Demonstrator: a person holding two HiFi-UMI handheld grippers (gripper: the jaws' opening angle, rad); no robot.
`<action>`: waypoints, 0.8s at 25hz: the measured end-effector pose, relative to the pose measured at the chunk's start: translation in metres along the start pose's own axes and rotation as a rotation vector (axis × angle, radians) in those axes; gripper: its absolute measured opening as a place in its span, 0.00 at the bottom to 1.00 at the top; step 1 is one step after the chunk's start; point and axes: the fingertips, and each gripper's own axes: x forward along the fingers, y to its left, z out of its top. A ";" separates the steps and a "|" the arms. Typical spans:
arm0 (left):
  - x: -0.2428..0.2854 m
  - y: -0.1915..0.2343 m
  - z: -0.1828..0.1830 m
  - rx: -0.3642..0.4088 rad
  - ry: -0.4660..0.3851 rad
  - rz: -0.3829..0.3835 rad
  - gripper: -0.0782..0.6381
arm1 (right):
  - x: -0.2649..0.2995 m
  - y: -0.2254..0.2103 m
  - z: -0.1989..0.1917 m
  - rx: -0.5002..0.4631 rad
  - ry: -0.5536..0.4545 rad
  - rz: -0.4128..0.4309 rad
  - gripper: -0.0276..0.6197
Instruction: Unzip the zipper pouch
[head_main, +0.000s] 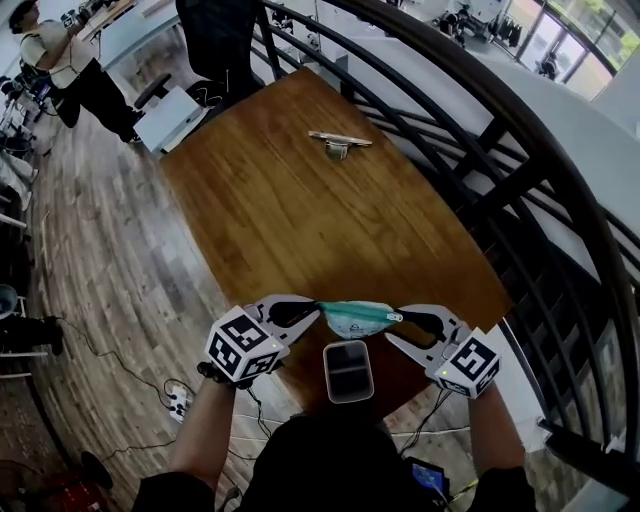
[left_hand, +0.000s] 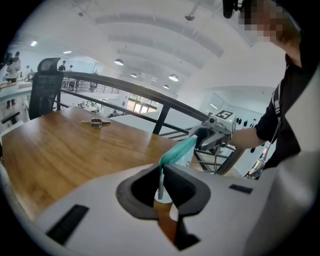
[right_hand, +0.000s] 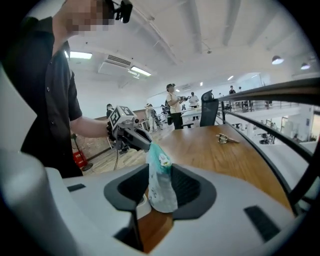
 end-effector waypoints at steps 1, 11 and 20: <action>0.000 0.000 -0.001 0.001 0.003 -0.004 0.15 | 0.000 0.002 -0.001 -0.025 -0.007 -0.037 0.25; -0.021 -0.001 0.006 0.113 -0.015 0.050 0.39 | -0.003 0.014 -0.009 0.002 -0.022 -0.128 0.17; -0.038 -0.016 0.026 0.413 0.032 0.062 0.43 | 0.006 0.023 -0.009 -0.006 -0.006 -0.131 0.17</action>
